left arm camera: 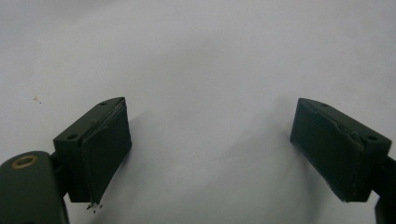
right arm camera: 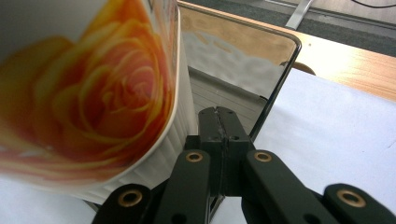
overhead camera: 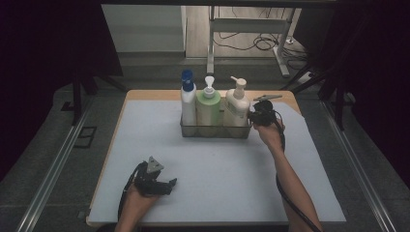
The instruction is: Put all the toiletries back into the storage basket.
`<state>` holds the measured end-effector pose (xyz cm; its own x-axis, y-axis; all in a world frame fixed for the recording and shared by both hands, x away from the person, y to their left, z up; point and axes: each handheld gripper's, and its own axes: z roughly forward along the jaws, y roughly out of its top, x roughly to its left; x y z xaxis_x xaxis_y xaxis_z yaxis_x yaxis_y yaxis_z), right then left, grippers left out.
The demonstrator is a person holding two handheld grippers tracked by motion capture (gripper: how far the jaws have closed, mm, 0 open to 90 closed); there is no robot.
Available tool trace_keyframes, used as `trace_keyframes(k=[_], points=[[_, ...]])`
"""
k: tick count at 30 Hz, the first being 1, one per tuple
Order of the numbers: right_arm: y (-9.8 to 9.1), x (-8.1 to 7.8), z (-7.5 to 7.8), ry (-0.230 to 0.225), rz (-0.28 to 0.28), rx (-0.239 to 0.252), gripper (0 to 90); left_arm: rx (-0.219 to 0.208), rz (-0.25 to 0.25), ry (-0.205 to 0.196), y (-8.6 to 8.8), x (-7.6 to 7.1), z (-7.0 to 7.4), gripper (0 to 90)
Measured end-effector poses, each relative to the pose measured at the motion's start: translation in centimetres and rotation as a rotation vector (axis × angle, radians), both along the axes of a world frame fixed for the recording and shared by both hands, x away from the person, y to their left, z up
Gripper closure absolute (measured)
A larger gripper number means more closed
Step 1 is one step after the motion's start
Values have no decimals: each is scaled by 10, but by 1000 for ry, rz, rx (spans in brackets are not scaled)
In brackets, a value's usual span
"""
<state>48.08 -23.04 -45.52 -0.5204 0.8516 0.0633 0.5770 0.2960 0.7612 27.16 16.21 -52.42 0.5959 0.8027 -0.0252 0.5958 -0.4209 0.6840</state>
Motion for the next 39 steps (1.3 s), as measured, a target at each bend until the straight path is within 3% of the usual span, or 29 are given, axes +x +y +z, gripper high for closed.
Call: trace_keyframes(k=[20,39], points=[[8,-1,-6,16,17,-11,900,-1,1,-1,0,0,0,119],[29,-8,-6,5,84,-13,900,-1,0,-1,0,0,0,119]])
